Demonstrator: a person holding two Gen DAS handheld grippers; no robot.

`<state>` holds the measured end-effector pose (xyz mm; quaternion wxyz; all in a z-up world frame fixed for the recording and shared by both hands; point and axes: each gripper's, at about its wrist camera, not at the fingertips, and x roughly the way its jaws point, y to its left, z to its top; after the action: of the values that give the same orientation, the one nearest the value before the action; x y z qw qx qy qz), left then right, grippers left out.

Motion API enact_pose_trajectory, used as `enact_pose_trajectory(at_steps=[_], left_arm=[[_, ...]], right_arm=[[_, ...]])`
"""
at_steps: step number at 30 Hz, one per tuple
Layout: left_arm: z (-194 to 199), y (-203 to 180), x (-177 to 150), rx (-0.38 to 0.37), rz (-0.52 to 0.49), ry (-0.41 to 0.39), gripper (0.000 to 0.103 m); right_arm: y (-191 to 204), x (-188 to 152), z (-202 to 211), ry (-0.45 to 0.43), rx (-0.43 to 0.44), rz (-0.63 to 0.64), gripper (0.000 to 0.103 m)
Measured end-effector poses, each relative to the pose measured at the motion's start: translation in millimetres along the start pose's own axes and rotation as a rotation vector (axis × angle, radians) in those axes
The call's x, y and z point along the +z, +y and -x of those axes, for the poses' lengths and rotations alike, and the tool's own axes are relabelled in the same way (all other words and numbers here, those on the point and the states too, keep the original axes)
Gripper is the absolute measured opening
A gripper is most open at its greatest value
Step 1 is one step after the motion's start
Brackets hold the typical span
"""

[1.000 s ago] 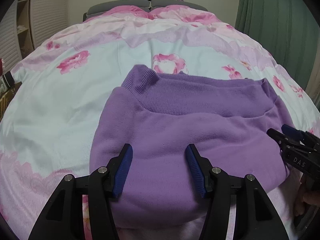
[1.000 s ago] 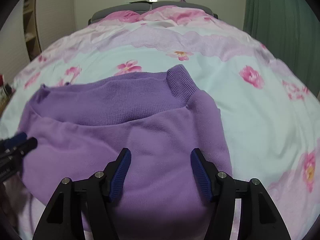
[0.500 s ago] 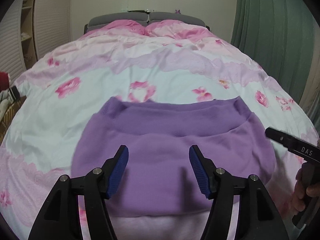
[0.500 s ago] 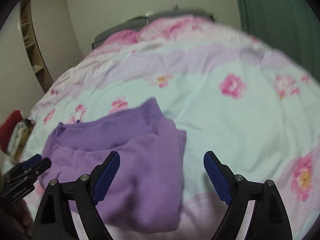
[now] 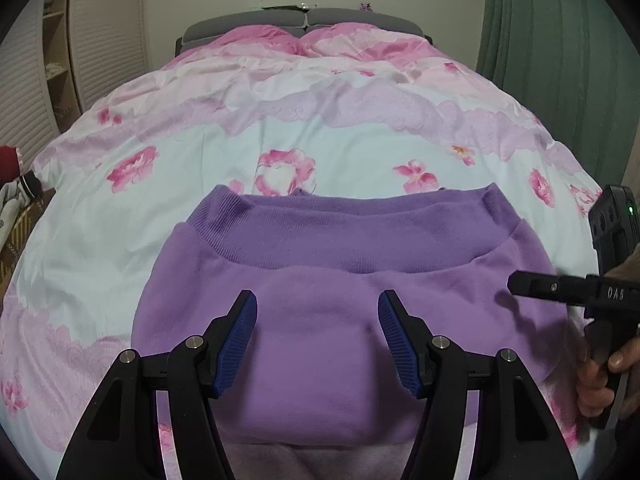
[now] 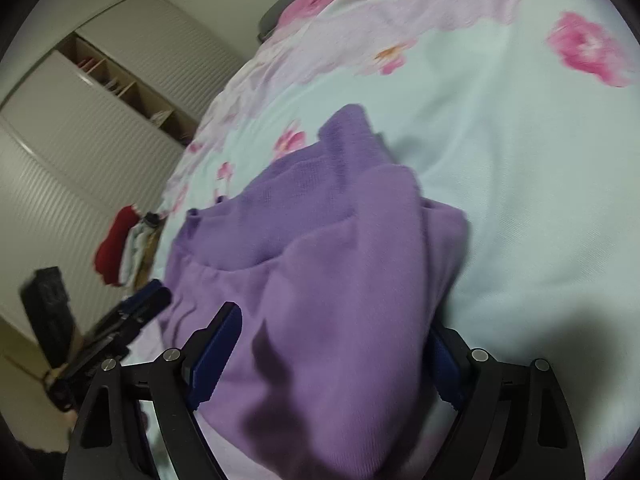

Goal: Fold small clothes

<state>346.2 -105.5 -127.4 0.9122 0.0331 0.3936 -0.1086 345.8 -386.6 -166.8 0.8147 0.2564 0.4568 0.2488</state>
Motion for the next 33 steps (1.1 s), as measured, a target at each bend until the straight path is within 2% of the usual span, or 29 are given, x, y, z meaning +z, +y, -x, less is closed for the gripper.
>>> enact_pose_trajectory(at_steps=[1,2,3,5,6,9,14,25,29,33], left_arm=[[0,0,0,0.001,-0.001,0.000,0.062],[0,0,0,0.000,-0.003,0.000,0.062],[0,0,-1,-0.003,-0.006,-0.001,0.062],[0,0,-2,-0.005,-0.008,-0.001,0.062],[0,1,-3,-0.004,-0.009,0.001,0.062],[2,2,-4,-0.003,-0.013,0.002,0.062],[11,12,-1,0.005,-0.001,-0.016,0.062],[58,81,10,0.043,0.058,-0.107,0.062],[73,111,8,0.051,0.088,-0.130,0.062],[82,137,3,0.065,0.110,-0.140,0.062]], right_arm=[[0,1,-1,0.005,0.003,0.003,0.082],[1,1,-3,0.010,0.003,0.005,0.071],[0,2,-5,0.016,0.003,-0.002,0.055],[-6,2,-7,0.022,0.023,-0.049,0.038],[-8,1,-8,0.015,0.034,-0.068,0.032],[1,-2,-8,-0.006,0.006,-0.077,0.026],[37,1,1,-0.018,-0.133,-0.041,0.022],[144,28,16,0.014,-0.423,0.023,0.021],[190,39,-3,0.031,-0.473,0.055,0.021],[227,46,-40,0.082,-0.536,0.103,0.022]])
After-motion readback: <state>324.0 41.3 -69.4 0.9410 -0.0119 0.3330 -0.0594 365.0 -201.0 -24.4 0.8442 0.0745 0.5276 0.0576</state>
